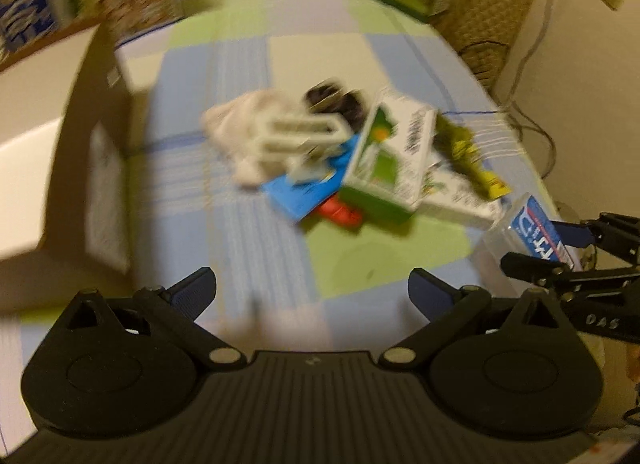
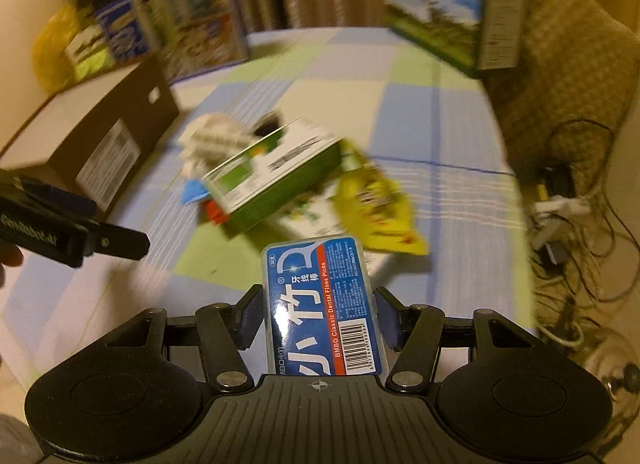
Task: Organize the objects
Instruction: 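Grasp the green-and-white spray box with the left gripper while the right gripper holds the toothpick case, then carry both boxes over the brown box with both grippers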
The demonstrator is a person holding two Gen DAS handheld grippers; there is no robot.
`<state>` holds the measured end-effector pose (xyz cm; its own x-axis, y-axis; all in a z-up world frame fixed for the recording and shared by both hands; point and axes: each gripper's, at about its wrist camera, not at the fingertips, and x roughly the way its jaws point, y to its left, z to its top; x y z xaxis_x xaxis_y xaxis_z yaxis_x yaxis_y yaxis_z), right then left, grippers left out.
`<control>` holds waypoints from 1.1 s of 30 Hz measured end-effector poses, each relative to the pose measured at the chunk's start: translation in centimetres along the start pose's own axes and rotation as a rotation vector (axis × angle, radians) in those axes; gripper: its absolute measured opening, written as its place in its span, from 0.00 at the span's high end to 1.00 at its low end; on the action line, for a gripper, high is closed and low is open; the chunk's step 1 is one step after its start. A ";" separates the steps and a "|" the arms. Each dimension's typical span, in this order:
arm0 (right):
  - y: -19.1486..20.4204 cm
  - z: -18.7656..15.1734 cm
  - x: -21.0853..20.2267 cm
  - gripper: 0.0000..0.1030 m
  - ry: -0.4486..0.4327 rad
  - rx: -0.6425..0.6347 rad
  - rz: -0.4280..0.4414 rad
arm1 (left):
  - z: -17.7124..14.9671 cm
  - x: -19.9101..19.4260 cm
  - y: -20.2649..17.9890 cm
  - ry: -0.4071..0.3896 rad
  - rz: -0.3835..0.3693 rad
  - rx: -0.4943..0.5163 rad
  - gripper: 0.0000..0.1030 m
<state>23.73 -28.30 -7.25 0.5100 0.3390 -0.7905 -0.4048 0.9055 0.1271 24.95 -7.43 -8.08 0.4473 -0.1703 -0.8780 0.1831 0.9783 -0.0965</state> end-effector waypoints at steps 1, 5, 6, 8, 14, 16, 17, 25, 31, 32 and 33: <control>-0.6 0.1 -0.5 0.46 -0.011 0.020 -0.012 | 0.6 0.2 -0.4 -0.011 -0.014 0.021 0.06; -3.0 0.6 -2.0 0.46 -0.043 0.081 -0.053 | 2.9 1.1 -2.2 -0.056 -0.078 0.094 0.11; -3.6 0.7 -2.3 0.46 -0.049 0.095 -0.062 | 3.6 1.5 -2.6 -0.066 -0.096 0.115 0.11; -4.9 0.7 -2.8 0.46 -0.059 0.123 -0.078 | 4.7 2.3 -3.5 -0.082 -0.123 0.154 0.11; -7.8 0.3 -3.7 0.46 -0.071 0.185 -0.109 | 7.2 5.5 -5.1 -0.067 -0.157 0.248 0.21; -8.6 0.2 -3.7 0.46 -0.071 0.201 -0.113 | 7.7 6.7 -5.2 -0.041 -0.139 0.263 0.28; -9.0 0.1 -3.8 0.46 -0.070 0.209 -0.115 | 7.8 7.2 -5.3 -0.029 -0.136 0.267 0.33; -11.3 -0.5 -3.8 0.46 -0.063 0.247 -0.117 | 8.4 8.4 -5.8 -0.020 -0.114 0.291 0.40; -11.6 -0.4 -3.6 0.46 -0.068 0.246 -0.111 | 8.0 8.4 -6.1 -0.020 -0.080 0.294 0.50; -11.6 -0.3 -3.7 0.46 -0.070 0.247 -0.109 | 7.8 8.0 -6.0 -0.030 -0.073 0.292 0.50; -11.6 -0.2 -3.7 0.46 -0.071 0.249 -0.108 | 7.6 7.6 -5.8 -0.041 -0.071 0.287 0.50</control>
<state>26.36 -40.08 -5.97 0.5955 0.2465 -0.7646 -0.1509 0.9691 0.1949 33.91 -15.31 -10.63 0.4582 -0.2476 -0.8537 0.4525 0.8916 -0.0158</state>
